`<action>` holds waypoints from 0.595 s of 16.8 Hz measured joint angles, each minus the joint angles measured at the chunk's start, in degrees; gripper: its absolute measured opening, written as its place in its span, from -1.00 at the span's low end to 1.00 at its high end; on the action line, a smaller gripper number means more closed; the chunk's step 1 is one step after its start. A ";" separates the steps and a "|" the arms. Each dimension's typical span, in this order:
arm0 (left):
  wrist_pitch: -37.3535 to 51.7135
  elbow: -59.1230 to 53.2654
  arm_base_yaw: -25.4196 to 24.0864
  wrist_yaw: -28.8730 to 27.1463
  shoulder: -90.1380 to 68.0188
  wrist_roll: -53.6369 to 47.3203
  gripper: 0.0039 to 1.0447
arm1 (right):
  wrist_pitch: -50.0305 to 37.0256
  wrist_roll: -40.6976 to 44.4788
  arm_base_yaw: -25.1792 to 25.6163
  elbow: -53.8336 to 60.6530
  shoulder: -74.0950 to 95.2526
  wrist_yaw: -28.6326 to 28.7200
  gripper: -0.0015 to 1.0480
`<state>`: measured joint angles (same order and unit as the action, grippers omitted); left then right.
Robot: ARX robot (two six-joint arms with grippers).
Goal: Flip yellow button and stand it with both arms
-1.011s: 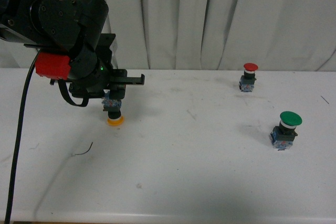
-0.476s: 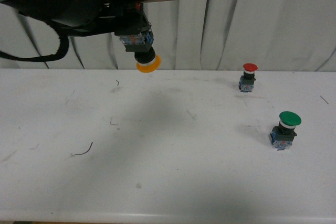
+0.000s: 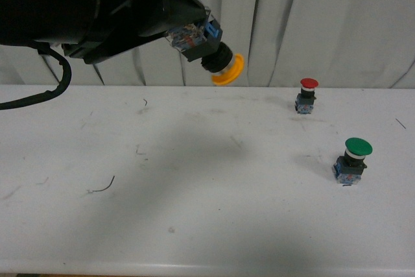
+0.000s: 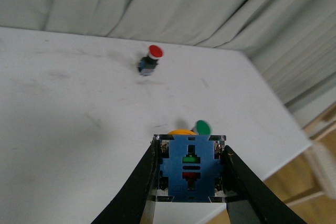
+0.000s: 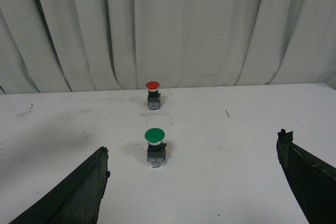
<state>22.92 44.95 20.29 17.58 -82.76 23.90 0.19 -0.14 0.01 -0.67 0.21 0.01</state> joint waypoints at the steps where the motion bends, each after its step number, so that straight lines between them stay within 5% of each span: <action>1: 7.98 -2.64 -2.01 6.12 -0.09 6.91 -0.43 | 0.00 0.00 0.00 0.00 0.00 0.00 0.87; 7: 39.19 -7.17 -5.07 13.79 -7.89 39.76 -0.43 | 0.00 0.00 0.00 0.00 0.00 0.00 0.87; 10: 44.17 -7.17 -4.66 13.64 -9.44 46.49 -0.43 | 0.00 0.00 0.00 0.00 0.00 -0.02 0.87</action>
<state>67.09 37.78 15.64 31.22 -92.20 70.39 0.19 -0.14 0.01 -0.67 0.21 -0.01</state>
